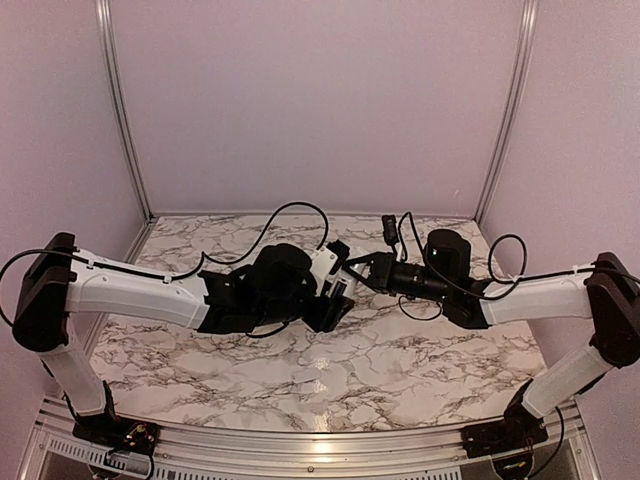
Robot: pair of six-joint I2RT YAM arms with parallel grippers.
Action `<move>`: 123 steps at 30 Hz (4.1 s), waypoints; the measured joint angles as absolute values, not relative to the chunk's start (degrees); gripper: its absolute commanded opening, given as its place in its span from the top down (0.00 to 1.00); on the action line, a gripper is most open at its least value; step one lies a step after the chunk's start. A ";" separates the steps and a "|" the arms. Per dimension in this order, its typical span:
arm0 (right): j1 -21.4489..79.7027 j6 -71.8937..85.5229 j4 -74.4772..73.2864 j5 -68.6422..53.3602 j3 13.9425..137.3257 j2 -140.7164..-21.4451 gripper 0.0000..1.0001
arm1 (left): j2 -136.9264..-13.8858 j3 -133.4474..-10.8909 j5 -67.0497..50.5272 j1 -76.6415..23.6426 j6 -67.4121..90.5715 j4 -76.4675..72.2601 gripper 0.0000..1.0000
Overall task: Load the batteries into the remote control
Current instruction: Pass from the right arm to the left, then place the remote control without the battery cover at the center of the board, then adjust the remote control without the battery cover at the center of the board.
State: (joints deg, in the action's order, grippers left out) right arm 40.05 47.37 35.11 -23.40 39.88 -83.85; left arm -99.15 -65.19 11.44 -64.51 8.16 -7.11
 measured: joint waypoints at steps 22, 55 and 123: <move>37.08 46.59 33.21 -23.09 35.11 -76.62 0.44 | -101.34 -67.83 2.22 -62.06 -4.43 1.69 0.74; 15.49 37.87 19.29 -36.53 15.09 -62.26 0.58 | -129.67 -102.80 -12.82 -60.64 -35.48 44.60 0.60; 32.38 24.18 17.63 -41.80 25.50 -90.72 0.62 | -108.31 -67.92 -0.36 -58.43 6.00 5.65 0.38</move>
